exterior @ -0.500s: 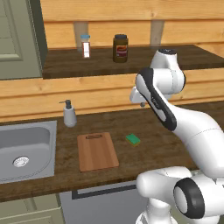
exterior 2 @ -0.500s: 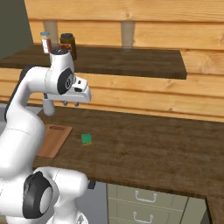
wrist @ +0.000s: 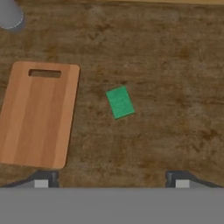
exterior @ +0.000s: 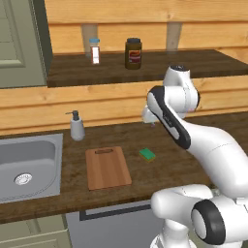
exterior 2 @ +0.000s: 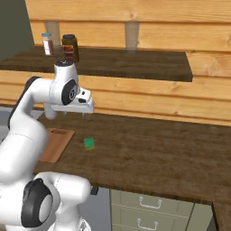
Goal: Pick up the sponge from the counter and clean the cutting board by briefly scrubbing or pressing down on the cutting board. Once finished, release the sponge.
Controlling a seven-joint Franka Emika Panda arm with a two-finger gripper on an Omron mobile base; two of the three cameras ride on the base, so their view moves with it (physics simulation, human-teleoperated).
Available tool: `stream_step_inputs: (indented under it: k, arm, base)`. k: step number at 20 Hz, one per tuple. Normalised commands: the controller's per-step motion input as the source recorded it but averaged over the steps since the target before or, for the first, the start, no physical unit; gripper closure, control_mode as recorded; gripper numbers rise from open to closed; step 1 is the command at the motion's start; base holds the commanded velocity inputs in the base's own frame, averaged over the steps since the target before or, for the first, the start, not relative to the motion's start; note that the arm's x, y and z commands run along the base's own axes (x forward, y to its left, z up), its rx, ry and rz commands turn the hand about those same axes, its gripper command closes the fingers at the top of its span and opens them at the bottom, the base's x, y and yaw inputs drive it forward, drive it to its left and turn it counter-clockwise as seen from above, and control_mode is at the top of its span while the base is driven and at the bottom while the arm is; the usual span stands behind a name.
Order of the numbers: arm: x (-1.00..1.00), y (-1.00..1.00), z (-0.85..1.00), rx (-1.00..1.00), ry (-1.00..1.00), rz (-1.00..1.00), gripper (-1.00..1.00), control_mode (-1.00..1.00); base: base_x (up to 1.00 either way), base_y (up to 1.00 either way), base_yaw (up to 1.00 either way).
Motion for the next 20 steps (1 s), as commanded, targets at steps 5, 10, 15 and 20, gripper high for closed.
stream_step_inputs:
  k: [5,10,15,20]
  arm:
    - [0.17,0.00,-0.79,0.00,0.00,0.00,-1.00,-1.00]
    - [0.24,0.00,-0.46,0.00,-0.01,0.00,-1.00,-1.00]
    - [0.39,0.00,-0.35,0.00,0.00,0.03,-1.00,-1.00]
    - [0.43,0.00,-0.33,0.00,0.00,0.05,-1.00,-1.00]
  base:
    - [0.00,0.00,0.00]
    - [0.00,0.00,0.00]
    - [0.00,0.00,0.00]
    - [0.00,0.00,0.00]
